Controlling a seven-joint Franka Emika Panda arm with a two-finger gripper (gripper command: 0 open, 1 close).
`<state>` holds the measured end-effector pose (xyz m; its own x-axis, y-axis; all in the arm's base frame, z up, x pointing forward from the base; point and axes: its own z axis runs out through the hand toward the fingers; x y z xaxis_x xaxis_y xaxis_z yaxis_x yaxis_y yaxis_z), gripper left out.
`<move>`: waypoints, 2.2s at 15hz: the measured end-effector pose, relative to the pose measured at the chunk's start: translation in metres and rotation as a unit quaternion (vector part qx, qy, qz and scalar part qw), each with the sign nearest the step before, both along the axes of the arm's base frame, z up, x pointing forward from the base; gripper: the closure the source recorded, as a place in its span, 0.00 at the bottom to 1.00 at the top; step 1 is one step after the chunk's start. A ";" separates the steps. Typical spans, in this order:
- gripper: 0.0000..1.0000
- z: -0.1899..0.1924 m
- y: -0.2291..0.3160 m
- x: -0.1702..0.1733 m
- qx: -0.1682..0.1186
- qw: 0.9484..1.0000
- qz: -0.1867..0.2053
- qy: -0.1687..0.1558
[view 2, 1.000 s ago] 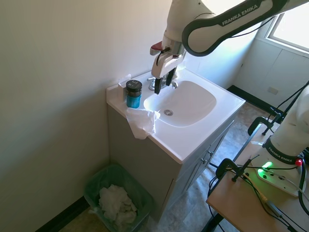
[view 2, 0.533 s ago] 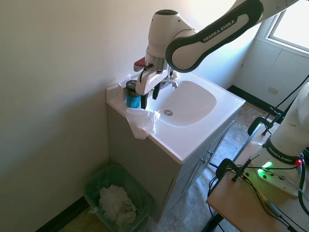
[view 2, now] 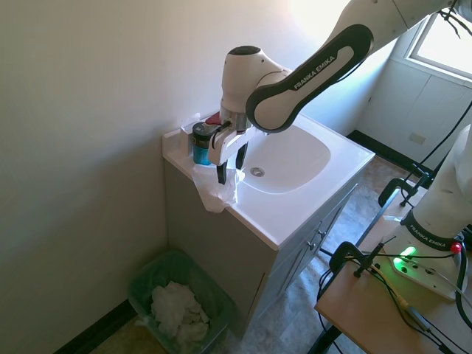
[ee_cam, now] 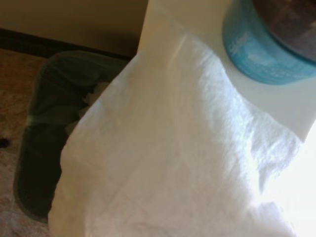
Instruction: Throw the tissue in the trash bin
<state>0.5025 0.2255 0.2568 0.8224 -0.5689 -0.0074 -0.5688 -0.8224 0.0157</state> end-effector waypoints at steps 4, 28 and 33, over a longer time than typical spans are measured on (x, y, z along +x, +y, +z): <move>1.00 -0.006 0.004 -0.003 -0.001 1.000 0.002 0.006; 1.00 0.087 0.049 -0.002 0.018 0.999 0.004 -0.040; 1.00 0.084 0.126 -0.006 0.002 0.997 0.020 -0.068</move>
